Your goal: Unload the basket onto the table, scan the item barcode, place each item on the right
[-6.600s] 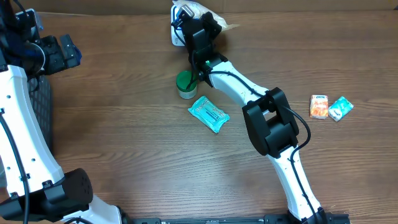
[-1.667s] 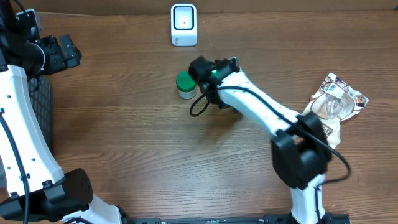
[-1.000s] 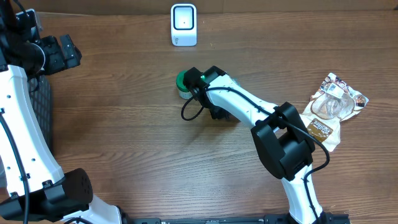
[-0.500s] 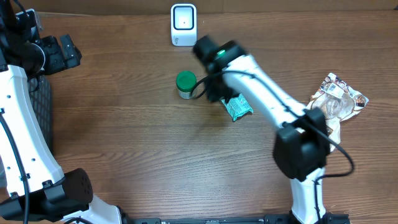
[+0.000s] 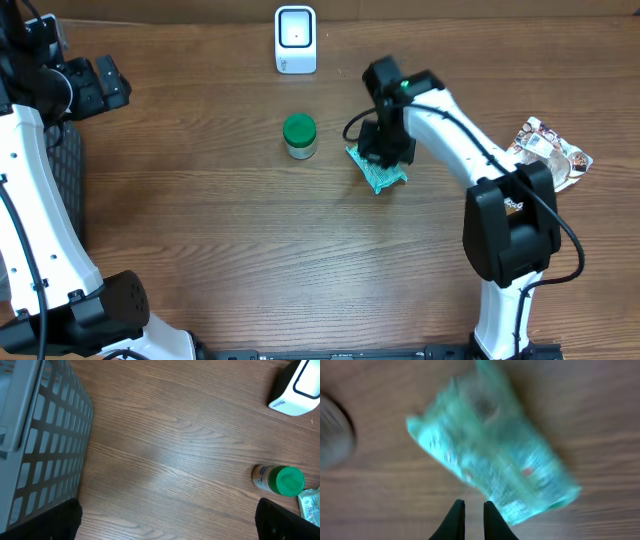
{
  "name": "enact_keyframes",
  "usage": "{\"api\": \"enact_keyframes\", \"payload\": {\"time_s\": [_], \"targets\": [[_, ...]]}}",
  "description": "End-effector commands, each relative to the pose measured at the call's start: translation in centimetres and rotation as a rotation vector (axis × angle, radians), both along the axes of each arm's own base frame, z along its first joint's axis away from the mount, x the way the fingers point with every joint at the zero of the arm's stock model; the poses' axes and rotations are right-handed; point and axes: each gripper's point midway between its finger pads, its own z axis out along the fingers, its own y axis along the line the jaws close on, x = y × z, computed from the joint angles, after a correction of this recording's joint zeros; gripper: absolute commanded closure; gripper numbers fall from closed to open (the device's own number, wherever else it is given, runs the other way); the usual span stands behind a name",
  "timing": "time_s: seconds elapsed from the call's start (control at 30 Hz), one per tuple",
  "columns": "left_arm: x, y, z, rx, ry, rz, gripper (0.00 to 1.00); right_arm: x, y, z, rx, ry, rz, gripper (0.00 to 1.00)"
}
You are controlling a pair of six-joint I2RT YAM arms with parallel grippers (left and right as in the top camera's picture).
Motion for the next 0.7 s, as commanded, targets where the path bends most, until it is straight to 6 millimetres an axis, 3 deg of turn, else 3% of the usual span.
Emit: {"api": "enact_keyframes", "payload": {"time_s": [0.0, 0.1, 0.2, 0.33, 0.5, 0.6, 0.67], "targets": [[0.0, 0.0, -0.1, 0.009, 0.006, -0.014, 0.0, -2.6, 1.5, -1.0, 0.043, 0.068, 0.023, 0.9], [0.0, 0.0, -0.1, 0.009, 0.006, -0.014, 0.0, -3.8, 0.5, -2.4, -0.009, 0.095, 0.029, 0.89], [0.0, 0.0, -0.1, 0.009, 0.005, -0.014, 0.0, -3.9, -2.5, -3.8, -0.142, 0.077, 0.017, 0.89], [0.0, 0.0, -0.1, 0.009, 0.005, -0.014, 0.0, -1.8, -6.0, -3.9, -0.255, 0.004, -0.033, 0.88], [0.0, 0.0, -0.1, 0.009, 0.005, -0.014, 0.0, 0.6, -8.6, -3.8, -0.239, -0.046, -0.075, 0.88], [0.0, 0.0, -0.1, 0.009, 0.005, -0.014, 0.0, 1.1, -8.9, -3.3, -0.161, -0.037, -0.047, 0.88], [0.0, 0.0, -0.1, 0.009, 0.005, -0.014, 0.0, 1.5, -7.7, -1.9, -0.025, -0.047, 0.029, 0.88]]}}
